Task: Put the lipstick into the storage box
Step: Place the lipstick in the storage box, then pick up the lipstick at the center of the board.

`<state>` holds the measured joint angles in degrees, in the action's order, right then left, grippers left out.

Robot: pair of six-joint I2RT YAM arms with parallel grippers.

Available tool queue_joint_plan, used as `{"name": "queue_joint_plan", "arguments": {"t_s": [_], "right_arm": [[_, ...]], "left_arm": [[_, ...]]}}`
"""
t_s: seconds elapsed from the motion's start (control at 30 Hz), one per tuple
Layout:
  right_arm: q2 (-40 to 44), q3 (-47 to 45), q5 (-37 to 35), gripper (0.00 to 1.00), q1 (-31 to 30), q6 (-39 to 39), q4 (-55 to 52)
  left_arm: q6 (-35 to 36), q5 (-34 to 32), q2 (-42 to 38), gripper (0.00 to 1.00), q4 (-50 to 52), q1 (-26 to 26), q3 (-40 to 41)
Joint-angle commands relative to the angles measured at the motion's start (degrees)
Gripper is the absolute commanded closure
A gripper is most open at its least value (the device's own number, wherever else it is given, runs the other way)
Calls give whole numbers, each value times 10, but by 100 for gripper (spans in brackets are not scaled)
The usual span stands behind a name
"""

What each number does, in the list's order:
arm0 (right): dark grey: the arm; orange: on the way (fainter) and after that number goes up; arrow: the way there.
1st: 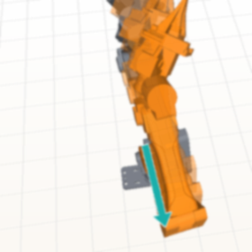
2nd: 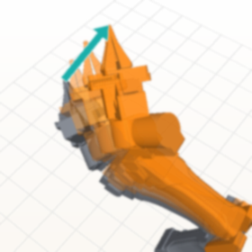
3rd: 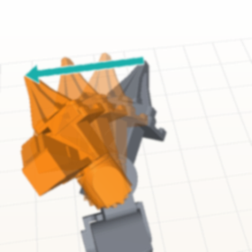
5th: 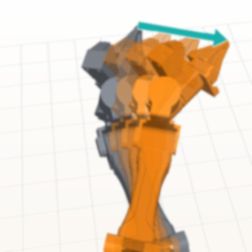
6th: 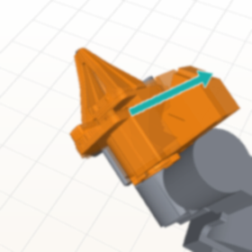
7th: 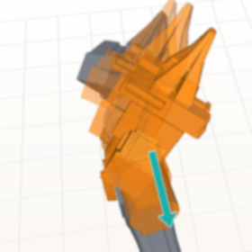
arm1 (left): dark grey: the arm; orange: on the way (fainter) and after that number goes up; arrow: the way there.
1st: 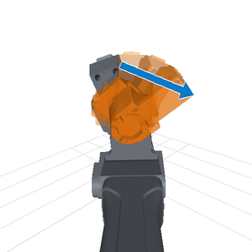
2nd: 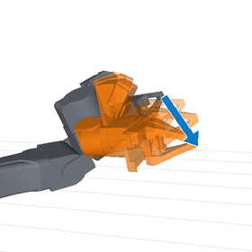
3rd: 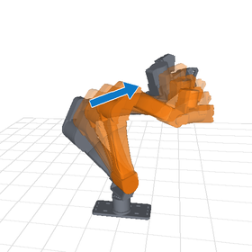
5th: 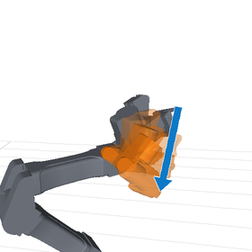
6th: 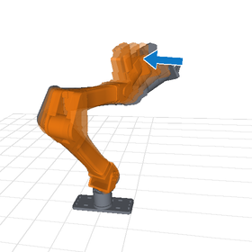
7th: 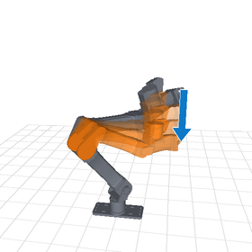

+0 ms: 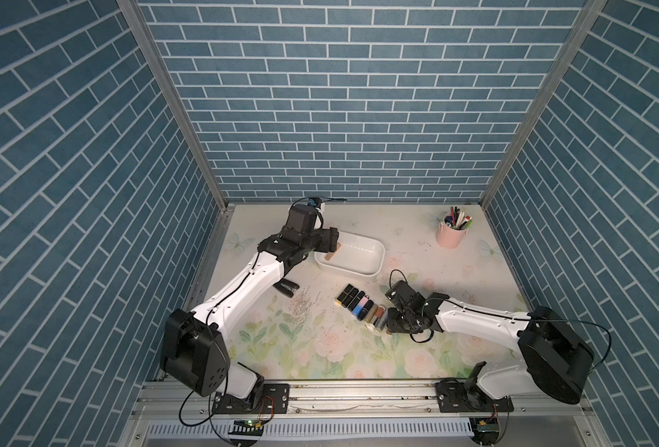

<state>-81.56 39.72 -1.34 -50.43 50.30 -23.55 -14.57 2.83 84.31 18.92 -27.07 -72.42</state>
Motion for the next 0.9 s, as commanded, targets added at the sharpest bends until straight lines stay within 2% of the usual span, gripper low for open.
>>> {"name": "queue_joint_plan", "arguments": {"t_s": [0.0,0.23,0.37,0.47,0.53,0.7,0.77,0.87], "right_arm": [[-12,18,-20,56,-8,10,-26],[-17,6,-8,65,-10,11,-14],[-20,-1,-7,77,-10,10,-9],[-21,-1,-4,82,-10,8,-6],[-20,6,-14,84,-8,3,-18],[33,23,-48,84,32,-28,-61],[62,36,-56,84,54,-56,-61],[96,65,-28,84,88,-106,-23]], "left_arm": [[-3,14,-11,17,-4,-1,15],[-10,36,-23,12,-7,0,33],[-22,70,-29,7,-19,8,49],[-28,95,-33,0,-24,17,54],[-32,110,-36,0,-25,24,54],[-52,191,-54,0,-51,62,76],[-68,245,-65,1,-85,81,94],[-110,337,-73,0,-155,110,126]]}}
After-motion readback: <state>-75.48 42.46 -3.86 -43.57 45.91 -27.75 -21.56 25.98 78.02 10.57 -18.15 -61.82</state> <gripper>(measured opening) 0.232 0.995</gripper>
